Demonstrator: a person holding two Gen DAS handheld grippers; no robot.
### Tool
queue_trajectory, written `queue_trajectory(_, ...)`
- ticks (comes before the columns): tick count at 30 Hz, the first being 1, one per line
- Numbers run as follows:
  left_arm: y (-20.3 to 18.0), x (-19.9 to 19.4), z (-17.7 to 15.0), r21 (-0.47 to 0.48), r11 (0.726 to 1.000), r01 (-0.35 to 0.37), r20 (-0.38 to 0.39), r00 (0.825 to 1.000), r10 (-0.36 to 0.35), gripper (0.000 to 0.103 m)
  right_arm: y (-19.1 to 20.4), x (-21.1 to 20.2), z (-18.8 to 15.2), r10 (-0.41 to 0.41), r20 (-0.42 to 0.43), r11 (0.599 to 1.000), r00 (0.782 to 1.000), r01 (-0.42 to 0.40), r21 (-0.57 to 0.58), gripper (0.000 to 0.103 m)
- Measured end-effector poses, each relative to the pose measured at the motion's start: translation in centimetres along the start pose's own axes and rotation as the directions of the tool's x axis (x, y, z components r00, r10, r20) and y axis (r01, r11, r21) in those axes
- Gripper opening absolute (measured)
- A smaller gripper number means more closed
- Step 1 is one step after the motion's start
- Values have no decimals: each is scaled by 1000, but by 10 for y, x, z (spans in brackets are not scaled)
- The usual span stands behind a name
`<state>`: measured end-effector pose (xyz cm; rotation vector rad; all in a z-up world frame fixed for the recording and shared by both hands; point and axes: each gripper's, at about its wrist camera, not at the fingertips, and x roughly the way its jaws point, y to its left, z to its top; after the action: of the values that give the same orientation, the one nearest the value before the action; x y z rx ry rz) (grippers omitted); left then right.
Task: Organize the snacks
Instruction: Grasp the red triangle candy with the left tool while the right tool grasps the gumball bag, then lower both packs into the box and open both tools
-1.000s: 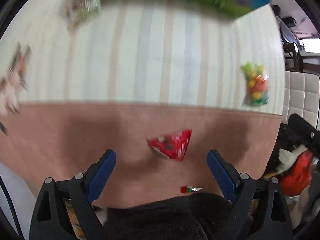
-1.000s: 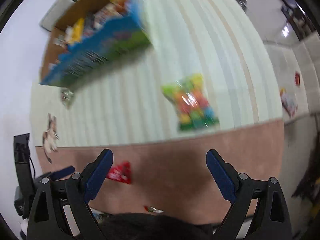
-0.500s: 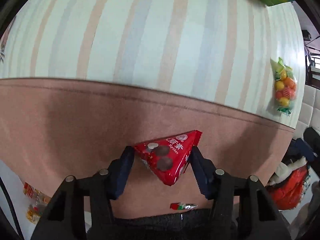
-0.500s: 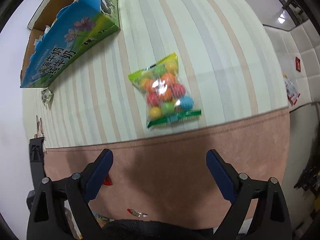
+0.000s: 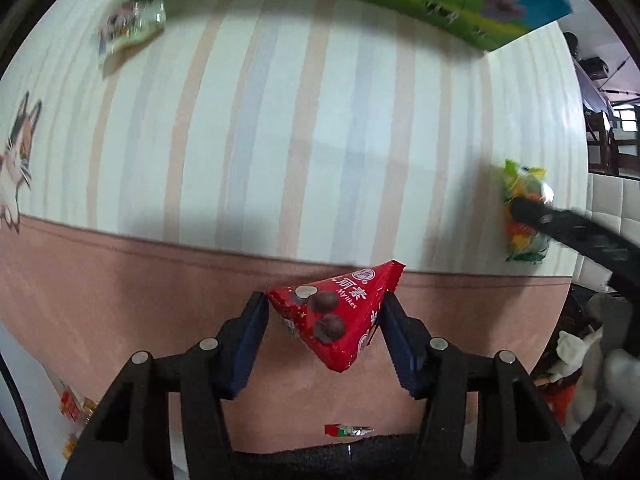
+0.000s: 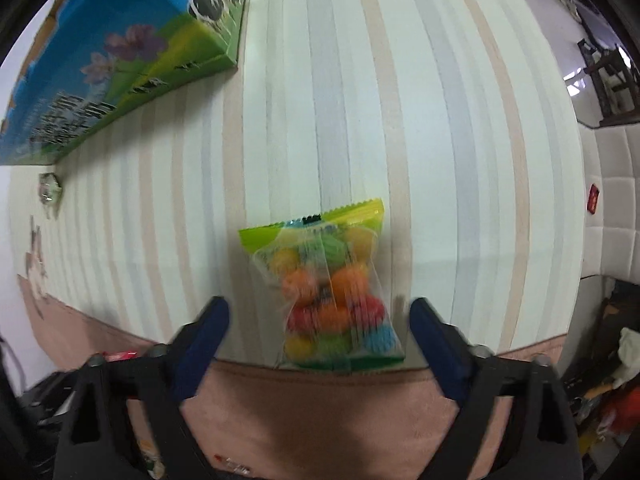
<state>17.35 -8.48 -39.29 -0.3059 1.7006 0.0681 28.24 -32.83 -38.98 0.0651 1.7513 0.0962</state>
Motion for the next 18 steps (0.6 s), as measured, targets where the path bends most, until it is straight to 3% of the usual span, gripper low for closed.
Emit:
queue_trajectory(2,-3,-5,3,7,1000,-7,18,1000,7,54,2,2,2,-38,6,999,999,38,2,58)
queue_trajectory(6,-2,-19,-6,17,999,-28,60,998,27,54,5,-4,-7,-26,45,1000,999,26,-2,51)
queue_trajectory(13,1,-74,-2,48,999,-7,151,988,0,54,22,-51,-14,129,101,992,987,-128,-11,49)
queue_trajectory(17,0,-133,14,81,996,34,243,968,-53,54,40,-109,-2,248,179,969,952,-245,-40,49)
queue_trajectory(18,7,-155,33,94,995,44,260,963,-67,54,46,-127,3,274,204,962,940,-269,-51,49)
